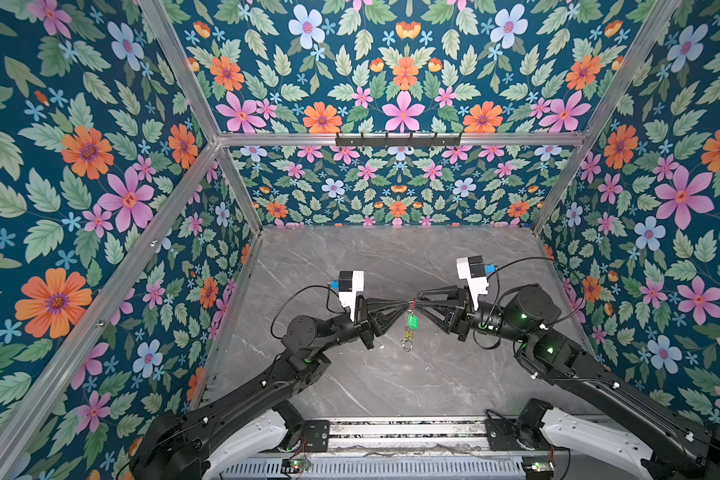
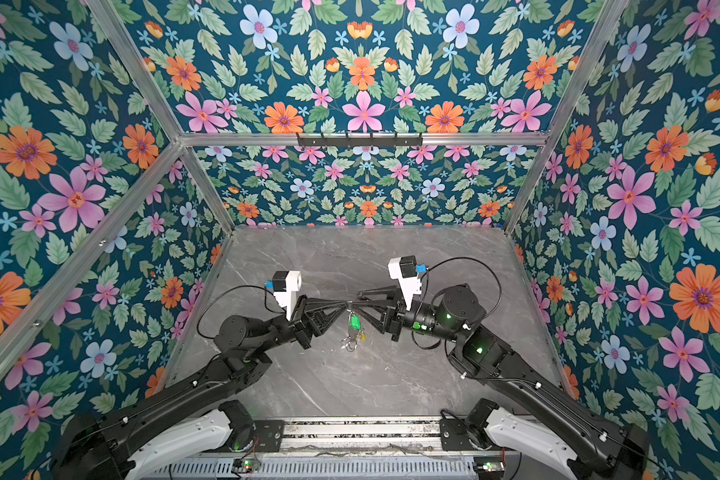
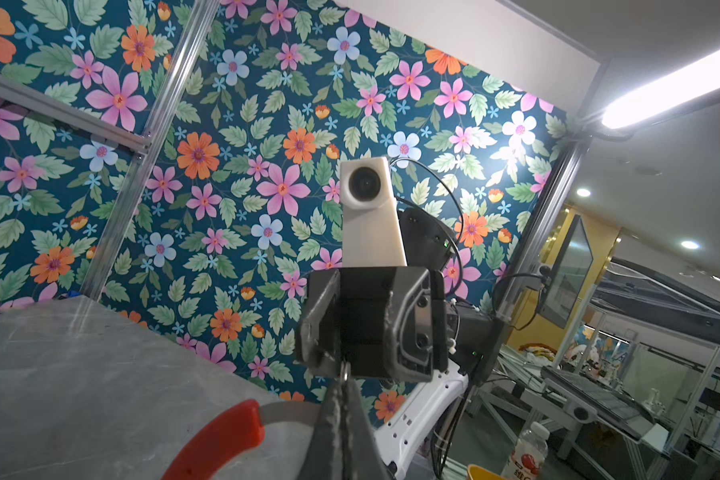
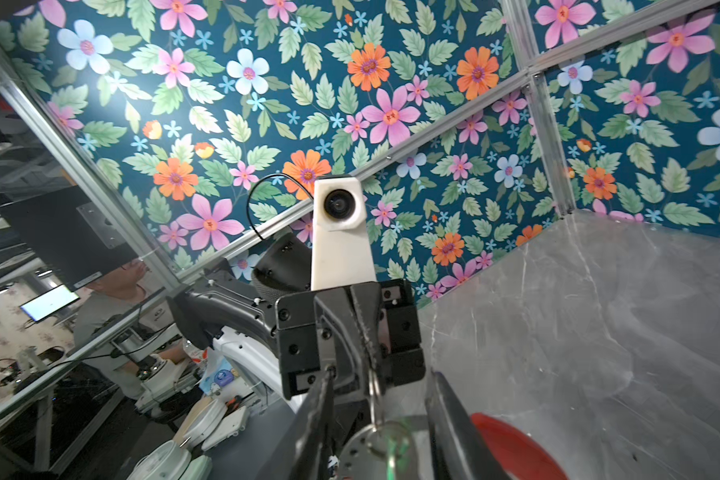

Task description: Remove the keys from the keyring

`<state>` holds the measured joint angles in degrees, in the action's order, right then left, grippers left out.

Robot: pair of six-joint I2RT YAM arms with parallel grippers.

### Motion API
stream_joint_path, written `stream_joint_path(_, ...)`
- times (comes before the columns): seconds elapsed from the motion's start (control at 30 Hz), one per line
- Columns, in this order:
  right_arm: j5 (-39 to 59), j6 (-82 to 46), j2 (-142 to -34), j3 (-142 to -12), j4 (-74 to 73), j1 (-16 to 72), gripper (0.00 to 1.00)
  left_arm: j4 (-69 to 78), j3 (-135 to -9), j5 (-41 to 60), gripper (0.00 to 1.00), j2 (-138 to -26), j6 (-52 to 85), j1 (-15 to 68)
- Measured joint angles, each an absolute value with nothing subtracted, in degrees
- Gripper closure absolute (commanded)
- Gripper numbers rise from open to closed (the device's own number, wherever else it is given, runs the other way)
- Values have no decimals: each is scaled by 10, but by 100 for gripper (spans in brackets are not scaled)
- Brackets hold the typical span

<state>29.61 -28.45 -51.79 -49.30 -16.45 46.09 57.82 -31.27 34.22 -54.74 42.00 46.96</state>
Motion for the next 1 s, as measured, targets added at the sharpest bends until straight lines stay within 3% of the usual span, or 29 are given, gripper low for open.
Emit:
stream_joint_path(0.17, 295, -287, -527, -492, -182, 471, 66, 598, -309, 327, 100, -548, 420, 472)
stream_joint_path(0.77, 284, -289, -531, -483, -195, 473, 100, 609, -304, 310, 100, -548, 420, 474)
stream_joint_path(0.83, 284, -288, -531, -484, -195, 473, 100, 609, -304, 308, 100, -548, 420, 474)
stream_joint_path(0.87, 284, -288, -532, -484, -195, 473, 100, 609, -303, 308, 97, -549, 420, 474)
stream_joint_path(0.93, 284, -286, -532, -486, -194, 473, 100, 609, -303, 307, 77, -548, 420, 474)
stream_joint_path(1.0, 284, -283, -531, -487, -190, 473, 100, 609, -303, 308, 65, -546, 416, 474)
